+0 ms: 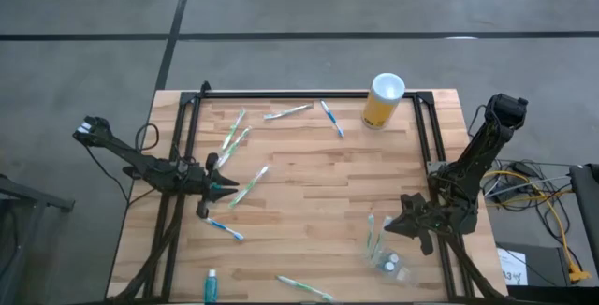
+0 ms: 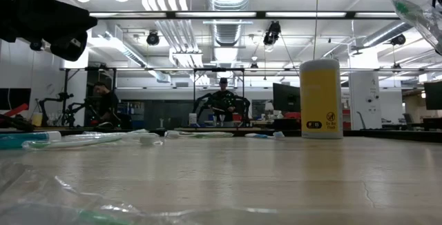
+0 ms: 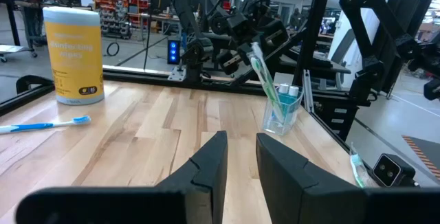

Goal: Pick & Place toothbrushing station
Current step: Put the green toothbrush into the transparent organizer

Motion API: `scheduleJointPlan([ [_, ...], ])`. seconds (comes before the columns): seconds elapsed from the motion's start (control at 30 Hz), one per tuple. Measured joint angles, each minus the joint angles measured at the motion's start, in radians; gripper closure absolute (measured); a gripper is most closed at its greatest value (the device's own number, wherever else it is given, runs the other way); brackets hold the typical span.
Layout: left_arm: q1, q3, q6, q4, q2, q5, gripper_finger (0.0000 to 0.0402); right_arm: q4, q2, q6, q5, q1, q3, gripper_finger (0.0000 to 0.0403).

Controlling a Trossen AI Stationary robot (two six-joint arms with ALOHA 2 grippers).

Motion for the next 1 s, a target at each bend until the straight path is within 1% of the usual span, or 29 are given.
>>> scheduleJointPlan([
  [0.3,0.0,0.0,0.0,0.0,0.0,0.0,0.0319,0.0,0.06,0.003,-0.003,0.0,0.034,0.0394],
  [0.53,0.0,0.0,0.0,0.0,0.0,0.0,0.0319,-0.007,0.154,0.111,0.007,0.0,0.036,0.0394],
  [0.67,0.0,0.0,0.0,0.0,0.0,0.0,0.0319,-0.005,0.187,0.13,0.023,0.0,0.055,0.0394],
  [0.87,0.0,0.0,0.0,0.0,0.0,0.0,0.0319,-0.008,0.193,0.135,0.037,-0.002,0.07,0.0393],
  [1.0,0.0,0.0,0.0,0.0,0.0,0.0,0.0319,-0.007,0.185,0.138,0.038,-0.002,0.07,0.0375],
])
